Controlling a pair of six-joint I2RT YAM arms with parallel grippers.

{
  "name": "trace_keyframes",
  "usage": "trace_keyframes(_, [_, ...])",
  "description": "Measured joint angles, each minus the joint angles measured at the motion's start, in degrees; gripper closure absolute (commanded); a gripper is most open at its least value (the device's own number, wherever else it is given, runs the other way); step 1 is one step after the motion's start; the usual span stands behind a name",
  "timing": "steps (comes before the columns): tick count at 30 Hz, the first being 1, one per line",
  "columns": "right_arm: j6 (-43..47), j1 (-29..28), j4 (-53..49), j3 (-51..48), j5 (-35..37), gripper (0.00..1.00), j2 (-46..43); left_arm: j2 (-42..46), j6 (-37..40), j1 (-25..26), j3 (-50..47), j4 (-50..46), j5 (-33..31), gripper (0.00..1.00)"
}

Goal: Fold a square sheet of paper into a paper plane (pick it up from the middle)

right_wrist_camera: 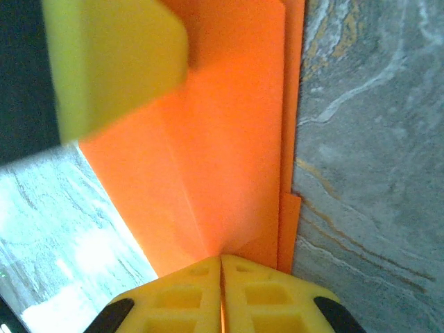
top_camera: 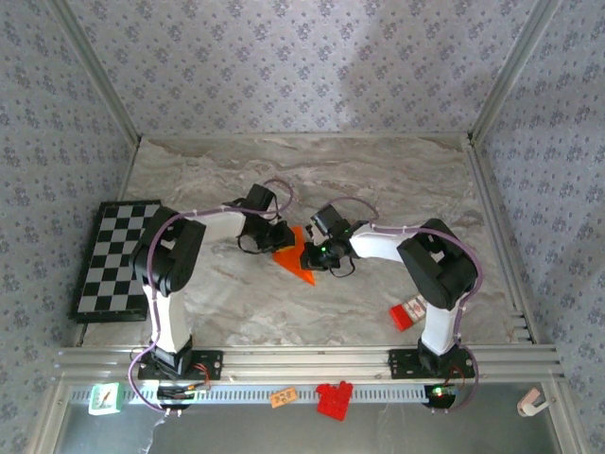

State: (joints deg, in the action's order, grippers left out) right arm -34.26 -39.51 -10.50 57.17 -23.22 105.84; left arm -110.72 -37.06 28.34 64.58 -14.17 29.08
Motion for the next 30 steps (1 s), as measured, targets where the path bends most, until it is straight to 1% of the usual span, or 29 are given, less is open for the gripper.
trace_keyframes(8, [0.46, -0.55, 0.02, 0.0, 1.18, 0.9, -0.26, -2.51, 3.69, -6.93, 3.76, -1.07, -0.55, 0.83])
trace_keyframes(11, [0.46, -0.66, -0.02, 0.07, 1.42, 0.9, -0.31, -3.34, 4.92, -8.37, 5.51, -2.12, -1.03, 0.83])
trace_keyframes(14, [0.46, -0.66, -0.02, 0.09, 1.42, 0.9, -0.31, -3.41, 5.92, -9.66, 6.75, -2.78, -3.39, 0.82])
trace_keyframes(18, [0.44, -0.66, 0.09, 0.13, 1.36, 0.89, -0.39, -1.51, 5.99, -11.08, 6.67, -2.78, -5.2, 0.82])
trace_keyframes(22, [0.42, -0.76, -0.09, 0.44, 1.33, 0.89, -0.42, 6.51, 4.35, -10.05, 3.26, -1.86, -4.94, 0.82])
trace_keyframes(25, [0.39, -0.7, -0.02, 0.48, 1.18, 0.89, -0.42, 11.3, 2.05, -8.17, 0.44, 0.7, -2.97, 0.82])
trace_keyframes(27, [0.37, -0.59, 0.07, 0.48, 0.9, 0.88, -0.42, 11.98, 0.46, -6.8, -1.29, 2.93, -1.42, 0.83])
trace_keyframes(30, [0.35, -0.33, 0.15, 0.46, 0.33, 0.88, -0.42, 10.34, -1.46, -4.72, -3.19, 4.11, 0.07, 0.86])
